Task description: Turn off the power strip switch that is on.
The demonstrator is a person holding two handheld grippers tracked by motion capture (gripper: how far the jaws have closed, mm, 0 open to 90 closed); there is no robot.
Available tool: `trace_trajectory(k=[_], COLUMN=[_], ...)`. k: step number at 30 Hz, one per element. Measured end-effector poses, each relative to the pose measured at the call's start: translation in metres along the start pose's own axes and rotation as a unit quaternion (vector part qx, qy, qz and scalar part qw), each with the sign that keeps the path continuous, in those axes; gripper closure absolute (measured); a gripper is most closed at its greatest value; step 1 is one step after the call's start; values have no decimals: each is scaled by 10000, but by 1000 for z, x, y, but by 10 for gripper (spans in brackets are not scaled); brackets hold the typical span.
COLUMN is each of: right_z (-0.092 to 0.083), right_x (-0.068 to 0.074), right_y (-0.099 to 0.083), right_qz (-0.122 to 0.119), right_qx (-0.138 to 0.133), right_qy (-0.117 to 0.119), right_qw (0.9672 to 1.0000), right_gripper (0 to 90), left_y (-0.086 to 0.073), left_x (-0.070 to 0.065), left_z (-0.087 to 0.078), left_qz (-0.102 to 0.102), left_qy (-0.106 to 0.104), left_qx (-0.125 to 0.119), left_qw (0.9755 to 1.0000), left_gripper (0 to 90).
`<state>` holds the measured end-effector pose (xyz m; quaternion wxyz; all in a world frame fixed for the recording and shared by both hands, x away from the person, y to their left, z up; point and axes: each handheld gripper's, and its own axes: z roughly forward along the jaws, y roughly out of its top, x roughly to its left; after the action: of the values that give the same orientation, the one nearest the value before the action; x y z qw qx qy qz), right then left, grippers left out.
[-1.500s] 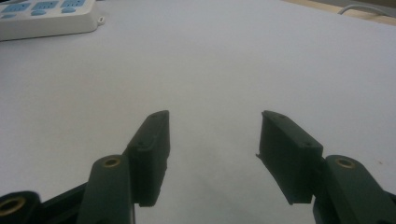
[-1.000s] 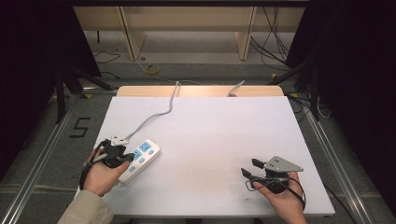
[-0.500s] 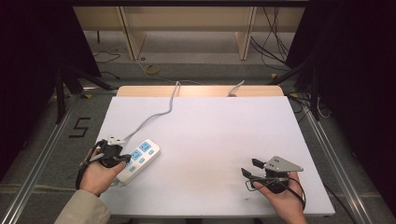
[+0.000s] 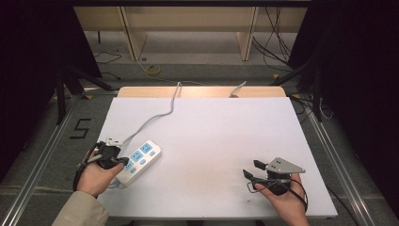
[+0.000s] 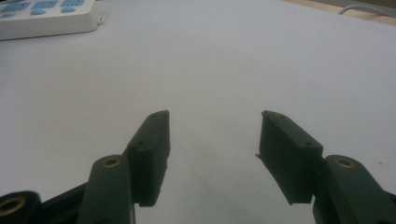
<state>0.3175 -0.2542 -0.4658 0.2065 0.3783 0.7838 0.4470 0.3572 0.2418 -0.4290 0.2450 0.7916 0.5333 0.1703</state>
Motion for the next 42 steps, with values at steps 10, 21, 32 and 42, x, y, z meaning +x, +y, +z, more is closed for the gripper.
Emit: trace_trajectory(k=[10, 21, 32, 42], right_z=[0, 0, 1, 0], right_x=[0, 0, 0, 0], right_y=[0, 0, 0, -1], right_qz=[-5, -20, -34, -31], right_qx=[4, 15, 33, 37], right_qy=[-8, 4, 2, -2], right_qw=[10000, 10000, 10000, 10000], right_gripper=[441, 441, 441, 441], left_y=[-1, -2, 1, 1], left_x=[-5, -16, -22, -24], left_z=[5, 15, 17, 17], left_qz=[134, 553, 706, 753], left_qy=[-105, -182, -160, -96], left_qx=[197, 471, 584, 576], left_qw=[9997, 9972, 9957, 9954], left_gripper=[894, 894, 895, 896])
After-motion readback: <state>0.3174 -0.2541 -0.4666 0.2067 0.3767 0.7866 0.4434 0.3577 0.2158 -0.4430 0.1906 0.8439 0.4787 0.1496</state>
